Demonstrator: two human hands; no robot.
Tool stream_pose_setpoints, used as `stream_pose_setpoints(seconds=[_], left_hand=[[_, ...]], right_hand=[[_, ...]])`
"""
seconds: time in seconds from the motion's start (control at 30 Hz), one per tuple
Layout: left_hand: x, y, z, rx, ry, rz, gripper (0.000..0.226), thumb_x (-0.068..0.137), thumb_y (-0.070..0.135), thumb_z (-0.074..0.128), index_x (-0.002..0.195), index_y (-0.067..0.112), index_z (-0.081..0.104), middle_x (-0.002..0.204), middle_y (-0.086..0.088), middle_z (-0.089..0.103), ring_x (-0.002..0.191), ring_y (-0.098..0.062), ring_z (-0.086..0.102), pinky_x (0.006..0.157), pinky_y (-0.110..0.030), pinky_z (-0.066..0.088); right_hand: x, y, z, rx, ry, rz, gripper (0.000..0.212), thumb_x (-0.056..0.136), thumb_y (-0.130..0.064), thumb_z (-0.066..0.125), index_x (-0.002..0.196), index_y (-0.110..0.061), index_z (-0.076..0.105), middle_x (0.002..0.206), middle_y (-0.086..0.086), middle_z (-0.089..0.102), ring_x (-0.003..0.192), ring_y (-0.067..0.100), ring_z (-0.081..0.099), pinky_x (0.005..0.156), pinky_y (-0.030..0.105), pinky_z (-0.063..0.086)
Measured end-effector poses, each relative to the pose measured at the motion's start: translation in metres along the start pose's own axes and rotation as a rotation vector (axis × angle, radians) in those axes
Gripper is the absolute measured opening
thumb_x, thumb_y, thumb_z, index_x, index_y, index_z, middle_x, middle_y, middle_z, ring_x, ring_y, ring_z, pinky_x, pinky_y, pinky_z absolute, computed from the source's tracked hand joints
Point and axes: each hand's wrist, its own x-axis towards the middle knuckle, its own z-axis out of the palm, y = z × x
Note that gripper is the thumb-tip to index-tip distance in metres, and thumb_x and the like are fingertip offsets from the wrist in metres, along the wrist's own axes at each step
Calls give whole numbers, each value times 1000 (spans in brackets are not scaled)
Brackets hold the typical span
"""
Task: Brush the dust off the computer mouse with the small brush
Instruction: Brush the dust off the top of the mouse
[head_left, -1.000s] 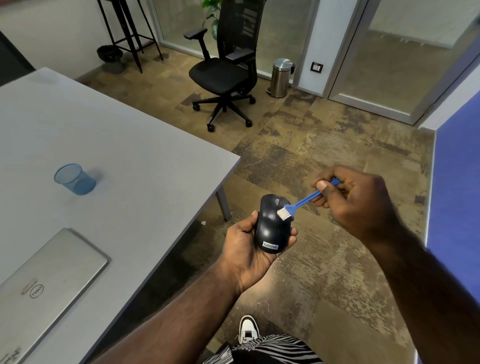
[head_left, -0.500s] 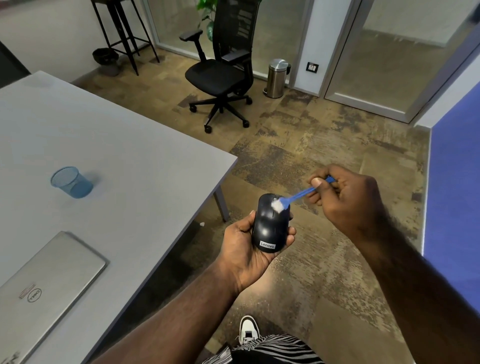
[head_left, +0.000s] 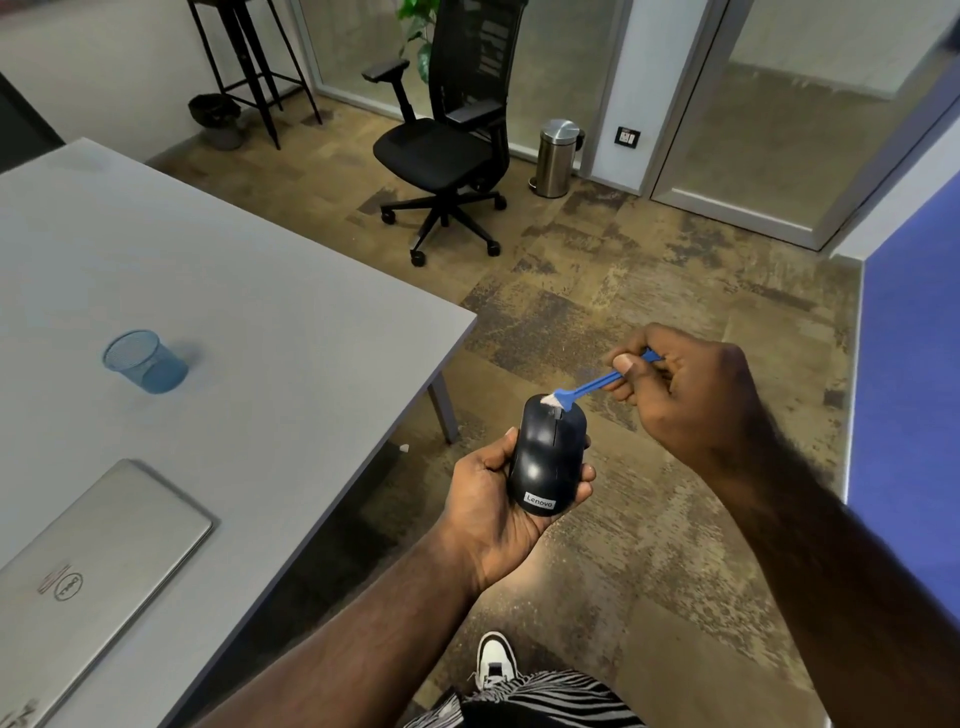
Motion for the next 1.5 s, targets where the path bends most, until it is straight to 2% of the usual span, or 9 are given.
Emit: stream_pose_setpoints(seconds=[0.2,0.57,0.7,0.83,0.97,1.07,1.2,1.33,1.5], left_hand=[[1,1,1,17,7,12,54,97,35,34,116,-3,67,120,-22,63,89,-35,63,76,-39,57],[1,3,0,16,48,24,54,98,35,34,113,-4,68,115,-25,66,86,-35,65,75,-39,58],[0,2,2,8,45,20,54,97,35,35,115,-4,66,118,-24,64,86,-36,65,75,-40,58],[0,2,2,5,55,18,55,98,35,34,116,-6,66,117,-26,64,85,-36,65,74,-40,59],[-1,2,4,6,53,13,54,98,35,35,119,-5,64,121,-25,63,85,-36,65,74,-40,58],[-1,2,5,16,67,16,54,99,35,34,122,-5,62,119,-26,64,85,-37,65,75,-40,58],[-2,2,4,8,82,16,54,99,35,34,123,-6,60,120,-26,63,86,-37,65,76,-40,58],[-2,4,3,7,95,20,54,99,35,34,122,-6,61,119,-28,63,88,-38,64,75,-40,58],[-2,3,3,23,92,14,53,99,35,34,123,-4,61,120,-26,64,87,-37,65,75,-40,59]], right_hand=[[3,-4,-4,-74,27,-6,14,93,-8,60,92,-17,71,69,-3,71,64,9,71,56,40,60],[2,-7,-7,-36,-68,-46,14,91,-10,61,90,-21,70,70,-10,70,65,0,70,55,32,59],[2,-4,-7,-80,-3,-14,13,93,-9,60,94,-15,71,72,0,72,65,15,71,56,43,59],[0,-5,-10,-35,-70,-53,14,91,-8,60,91,-18,70,76,-2,74,64,4,70,54,39,59],[0,-2,-8,-58,10,-24,14,92,-6,60,93,-14,71,73,-1,72,67,7,71,56,41,60],[-1,-4,-8,-30,-49,-45,15,91,-8,61,92,-18,71,73,-6,72,64,3,71,54,34,60],[0,-1,-8,-84,6,-39,13,92,-8,59,93,-15,70,72,0,72,63,14,71,52,41,58],[-1,-2,-7,-52,-44,-46,13,91,-9,61,91,-19,70,71,-5,71,62,6,70,51,39,59],[0,-3,-8,-56,9,-43,13,92,-8,60,93,-16,70,72,-4,70,65,9,71,53,40,60]])
